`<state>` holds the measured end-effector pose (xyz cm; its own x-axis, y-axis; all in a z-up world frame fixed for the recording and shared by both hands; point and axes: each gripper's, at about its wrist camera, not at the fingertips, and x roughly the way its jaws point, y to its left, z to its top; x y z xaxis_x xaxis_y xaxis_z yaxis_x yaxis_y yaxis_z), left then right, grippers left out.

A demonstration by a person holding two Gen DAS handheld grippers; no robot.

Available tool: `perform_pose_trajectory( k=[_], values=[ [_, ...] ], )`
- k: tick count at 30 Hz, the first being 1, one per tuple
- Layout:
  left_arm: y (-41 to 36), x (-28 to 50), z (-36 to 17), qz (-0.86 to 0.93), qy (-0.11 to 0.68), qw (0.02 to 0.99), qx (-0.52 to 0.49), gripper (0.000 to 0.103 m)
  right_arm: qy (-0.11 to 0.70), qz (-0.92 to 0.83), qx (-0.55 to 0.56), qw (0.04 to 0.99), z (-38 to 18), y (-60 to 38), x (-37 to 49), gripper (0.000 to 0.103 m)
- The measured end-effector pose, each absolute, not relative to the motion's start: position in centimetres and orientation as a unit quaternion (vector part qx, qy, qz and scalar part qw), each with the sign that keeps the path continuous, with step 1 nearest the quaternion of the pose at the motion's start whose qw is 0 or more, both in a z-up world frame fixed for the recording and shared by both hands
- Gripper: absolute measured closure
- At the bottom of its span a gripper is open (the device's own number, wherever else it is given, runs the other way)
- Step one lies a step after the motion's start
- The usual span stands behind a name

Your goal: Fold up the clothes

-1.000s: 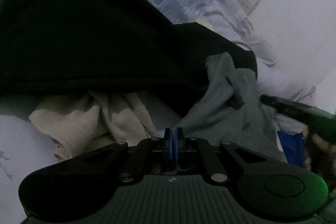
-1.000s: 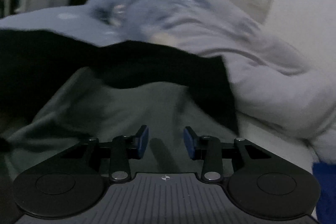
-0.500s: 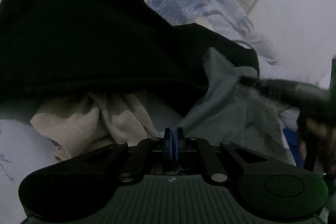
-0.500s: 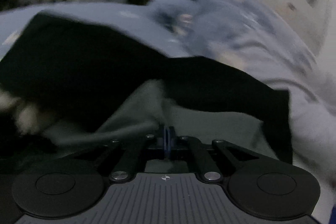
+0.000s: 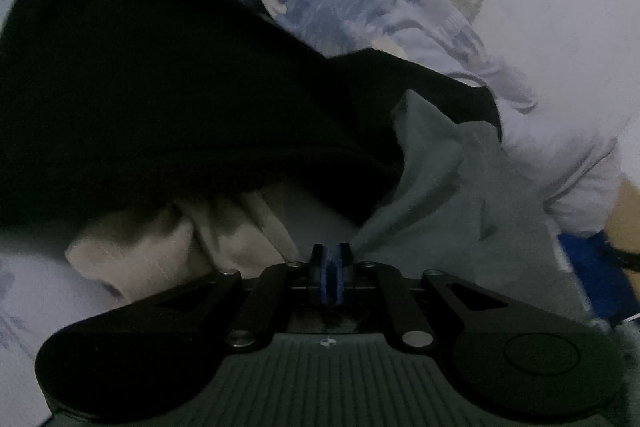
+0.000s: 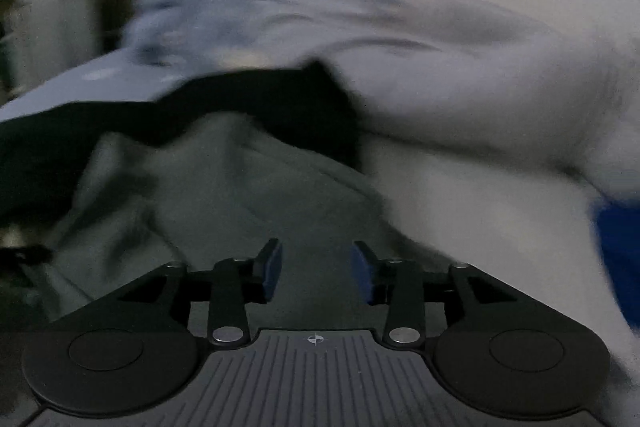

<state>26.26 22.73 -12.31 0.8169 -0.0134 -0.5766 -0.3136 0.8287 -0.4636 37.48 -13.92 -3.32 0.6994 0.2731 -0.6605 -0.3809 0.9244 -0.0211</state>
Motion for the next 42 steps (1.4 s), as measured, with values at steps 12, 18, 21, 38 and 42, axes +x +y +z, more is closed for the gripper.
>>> perform_pose_trajectory(
  k=[12,18,21,38,42],
  values=[
    [19.9,25.4,-9.7,0.080,0.227,0.954,-0.181,0.072,0.362,0.115,0.000,0.925,-7.0,-26.5,33.2,0.048],
    [18.9,26.2,-10.6,0.063,0.246,0.954,-0.158,0.071,0.374,0.197,-0.153,0.893,-9.9,-21.8,37.2,0.050],
    [19.3,26.4,-11.0,0.065,0.255,0.950,-0.170,0.071,0.397,0.201,-0.198,0.873,-12.1,-20.7,39.0,0.071],
    [19.3,27.0,-11.5,0.065,0.278,0.944,-0.166,0.061,0.387,0.107,-0.167,0.900,-11.8,-21.2,41.3,0.075],
    [19.2,27.2,-11.5,0.055,0.286,0.942,-0.163,0.055,0.377,0.107,-0.052,0.919,-9.3,-24.6,37.4,0.057]
  ],
)
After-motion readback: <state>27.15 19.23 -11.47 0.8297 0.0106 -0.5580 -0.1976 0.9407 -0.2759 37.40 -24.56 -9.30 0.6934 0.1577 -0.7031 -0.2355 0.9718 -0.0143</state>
